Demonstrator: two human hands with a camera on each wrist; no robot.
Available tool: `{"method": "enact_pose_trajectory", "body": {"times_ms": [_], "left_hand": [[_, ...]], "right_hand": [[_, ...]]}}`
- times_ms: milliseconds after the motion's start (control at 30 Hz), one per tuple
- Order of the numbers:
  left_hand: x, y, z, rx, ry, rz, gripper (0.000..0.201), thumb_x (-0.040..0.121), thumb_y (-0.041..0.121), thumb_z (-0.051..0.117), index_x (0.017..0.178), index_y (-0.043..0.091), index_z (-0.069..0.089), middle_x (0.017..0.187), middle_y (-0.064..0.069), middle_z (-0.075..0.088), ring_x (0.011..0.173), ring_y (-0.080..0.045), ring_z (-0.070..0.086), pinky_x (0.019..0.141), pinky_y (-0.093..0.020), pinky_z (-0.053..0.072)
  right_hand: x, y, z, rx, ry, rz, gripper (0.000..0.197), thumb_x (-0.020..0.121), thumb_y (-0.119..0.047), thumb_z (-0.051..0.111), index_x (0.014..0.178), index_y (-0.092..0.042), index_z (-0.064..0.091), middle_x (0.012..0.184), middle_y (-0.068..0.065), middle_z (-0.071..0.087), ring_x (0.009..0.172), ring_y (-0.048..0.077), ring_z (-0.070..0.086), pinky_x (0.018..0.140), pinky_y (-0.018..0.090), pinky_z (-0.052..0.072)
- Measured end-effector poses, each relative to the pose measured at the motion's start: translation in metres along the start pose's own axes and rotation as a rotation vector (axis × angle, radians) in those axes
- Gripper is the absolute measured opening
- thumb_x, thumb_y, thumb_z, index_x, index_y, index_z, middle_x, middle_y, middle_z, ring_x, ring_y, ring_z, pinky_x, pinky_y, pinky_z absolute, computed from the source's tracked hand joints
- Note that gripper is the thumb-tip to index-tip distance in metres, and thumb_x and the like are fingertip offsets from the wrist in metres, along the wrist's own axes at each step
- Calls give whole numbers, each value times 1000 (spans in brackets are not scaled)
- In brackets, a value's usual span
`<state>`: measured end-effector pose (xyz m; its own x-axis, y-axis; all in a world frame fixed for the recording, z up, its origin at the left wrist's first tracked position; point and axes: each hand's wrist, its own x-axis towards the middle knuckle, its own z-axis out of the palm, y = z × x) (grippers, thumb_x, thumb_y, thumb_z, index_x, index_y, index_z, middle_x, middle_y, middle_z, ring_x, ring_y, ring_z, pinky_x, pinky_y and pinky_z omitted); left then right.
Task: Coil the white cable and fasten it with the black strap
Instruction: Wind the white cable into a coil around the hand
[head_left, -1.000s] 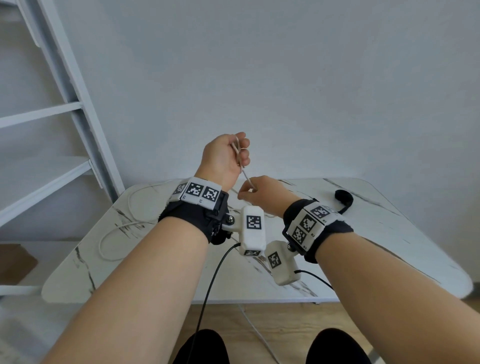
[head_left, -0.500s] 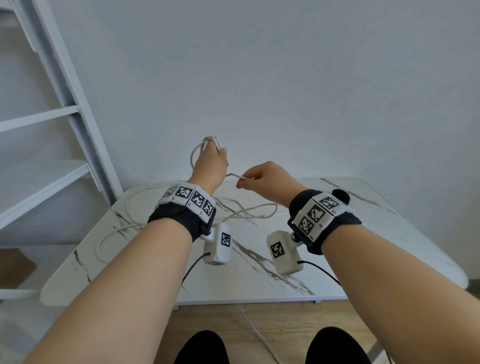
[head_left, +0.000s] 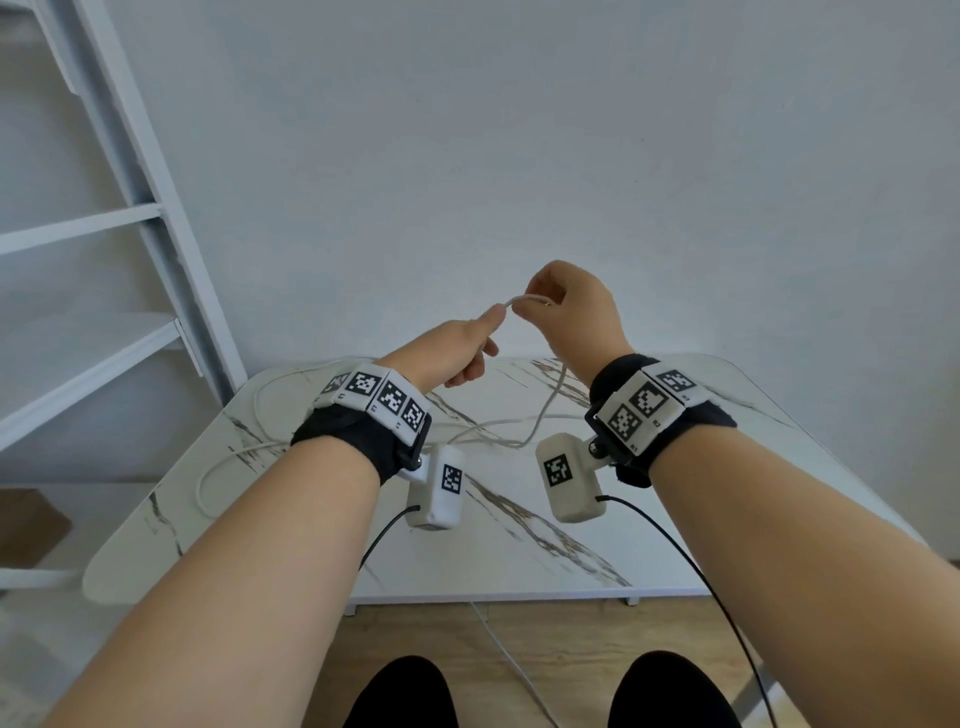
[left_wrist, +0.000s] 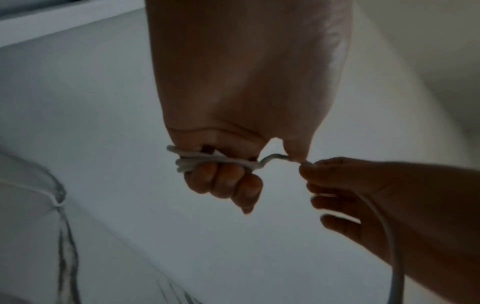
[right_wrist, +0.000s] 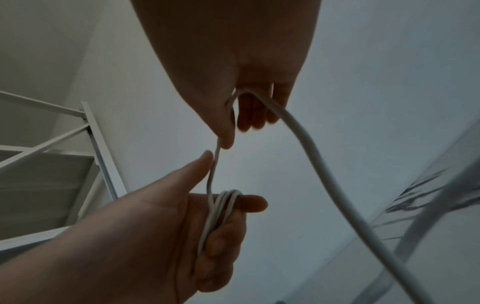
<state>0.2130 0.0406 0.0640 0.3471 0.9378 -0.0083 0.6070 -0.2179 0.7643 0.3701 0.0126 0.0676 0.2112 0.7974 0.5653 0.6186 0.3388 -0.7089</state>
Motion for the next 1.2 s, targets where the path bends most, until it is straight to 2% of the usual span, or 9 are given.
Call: {"method": "enact_pose_trajectory", "body": {"times_ms": [67,167,367,433,533,667,867,967,1200], "left_hand": [[-2,0,-1,22,-45,18,59,94,63,31,90,14,63,64,0,55,51,-13,44,59,-26,39],[-5,-1,-4,40,-70,39,54,97,57,34,77,14,62,63,-2,54,50,-14,41,59,-26,38],[-5,-5,-6,13,56,7,55,98,53,35,89,8,64,55,1,49,47,-14,41,56,-26,36],[-4,-4,-6,15,86,-7,55,99,52,32,87,9,64,55,0,50,47,-15,42,55,-27,36],[-4,-4,-8,-57,75,-10,56,99,52,32,86,8,64,52,1,49,45,-14,39,49,-25,33],[-7,-2,-11,-207,-1,10,53,99,50,34,81,8,61,45,2,42,39,-12,31,44,-24,26],[-14,3,-14,-572,-185,90,50,102,39,32,72,8,56,42,-1,31,37,-13,20,39,-21,18],[-15,9,-17,-758,-207,136,51,103,36,30,71,7,56,40,0,31,34,-12,21,40,-24,14],[-11,15,-25,-1094,-93,142,46,101,32,26,80,6,58,45,1,36,36,-11,27,43,-26,15]], "right_hand": [[0,2,-1,-107,117,48,20,83,-36,69,77,-17,64,86,-1,55,75,16,52,57,24,36],[-1,3,-4,-220,91,150,36,82,-46,66,71,-12,62,63,0,55,57,20,48,52,26,33],[0,3,-5,-214,18,254,41,79,-41,72,58,-14,49,51,-2,46,48,17,42,48,25,32],[0,1,-4,-182,-6,263,36,78,-37,74,61,-11,56,55,1,58,52,21,54,50,26,43],[3,-2,-2,-104,19,274,24,81,-31,71,71,-10,65,68,8,71,67,27,70,69,37,59],[9,-1,2,-100,38,224,11,90,-19,59,83,-14,67,82,8,72,78,29,70,76,39,58],[5,10,14,-94,-18,175,34,94,-7,44,114,-15,70,104,9,72,91,28,68,82,35,54],[-2,11,20,-89,-115,150,36,95,-7,48,125,-16,65,112,5,70,93,21,65,80,28,49],[-14,6,35,-158,-343,130,18,90,-12,58,100,-14,74,87,-1,66,76,16,57,60,22,42]]}}
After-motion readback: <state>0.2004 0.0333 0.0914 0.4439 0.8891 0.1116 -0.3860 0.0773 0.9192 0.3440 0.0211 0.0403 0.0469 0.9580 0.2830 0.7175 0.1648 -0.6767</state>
